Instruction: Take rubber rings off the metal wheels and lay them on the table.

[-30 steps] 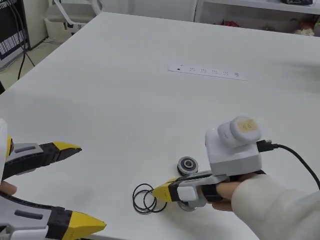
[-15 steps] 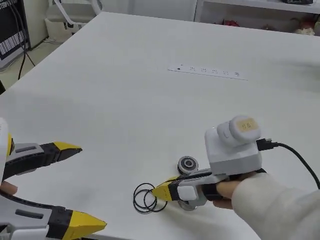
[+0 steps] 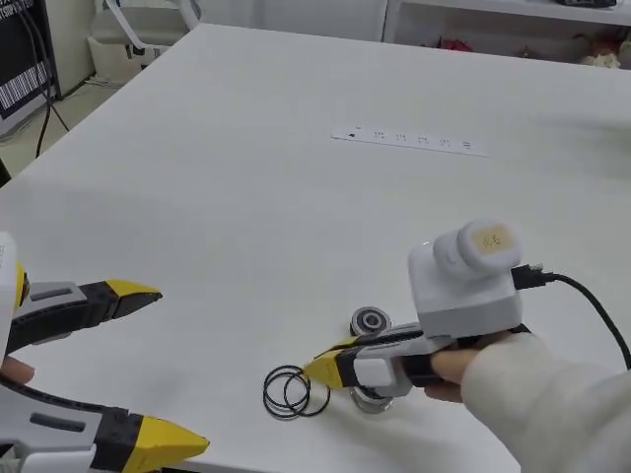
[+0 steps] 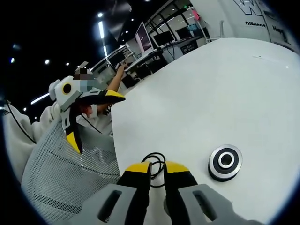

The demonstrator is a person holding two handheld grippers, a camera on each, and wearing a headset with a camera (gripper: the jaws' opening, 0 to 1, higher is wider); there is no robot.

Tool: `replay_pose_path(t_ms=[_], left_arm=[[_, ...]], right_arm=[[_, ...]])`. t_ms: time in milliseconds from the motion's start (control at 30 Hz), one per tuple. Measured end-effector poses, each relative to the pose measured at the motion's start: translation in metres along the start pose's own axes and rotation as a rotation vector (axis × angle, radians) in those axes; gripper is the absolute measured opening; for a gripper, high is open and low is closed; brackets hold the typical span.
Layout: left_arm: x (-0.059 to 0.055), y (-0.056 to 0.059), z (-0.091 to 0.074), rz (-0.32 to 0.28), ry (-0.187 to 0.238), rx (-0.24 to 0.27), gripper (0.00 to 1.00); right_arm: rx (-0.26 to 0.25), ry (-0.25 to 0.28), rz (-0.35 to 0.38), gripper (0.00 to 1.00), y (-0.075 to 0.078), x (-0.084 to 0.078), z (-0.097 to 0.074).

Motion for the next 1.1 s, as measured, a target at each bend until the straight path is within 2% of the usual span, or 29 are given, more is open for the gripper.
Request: replay_pose_path(t_ms=[233, 467, 700, 900, 1100], left_arm=[[0.000, 0.000, -0.001, 0.004, -0.012, -0.003, 0.92], [0.010, 0.004, -0.003, 0.025, -0.014, -0.014, 0.92], [0.024, 0.007, -0.007, 0.054, -0.019, -0.025, 0.93], [0.040, 0.006, -0.014, 0.084, -0.007, -0.027, 0.94], [0.053, 0.005, -0.013, 0.109, 0.003, -0.042, 0.94]], right_arm=[[-0.013, 0.045, -0.027, 0.09, 0.004, 0.013, -0.008], [-0.037, 0.106, -0.043, 0.10, 0.011, 0.029, -0.020], [-0.061, 0.169, -0.035, 0.10, 0.022, 0.044, -0.035], [-0.077, 0.198, -0.015, 0.11, 0.032, 0.048, -0.043], [-0.101, 0.222, 0.002, 0.11, 0.043, 0.050, -0.050]])
Point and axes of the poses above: the centre of the closed fingertips' face, and the gripper's own axes: z roughly forward along the fingers, y roughly to its right, x roughly out of its top, the point moved 1 cm from there along -z, roughly backward along the fingers, and after that the axes turned 14 degrees about -x, right-handed, at the moved point
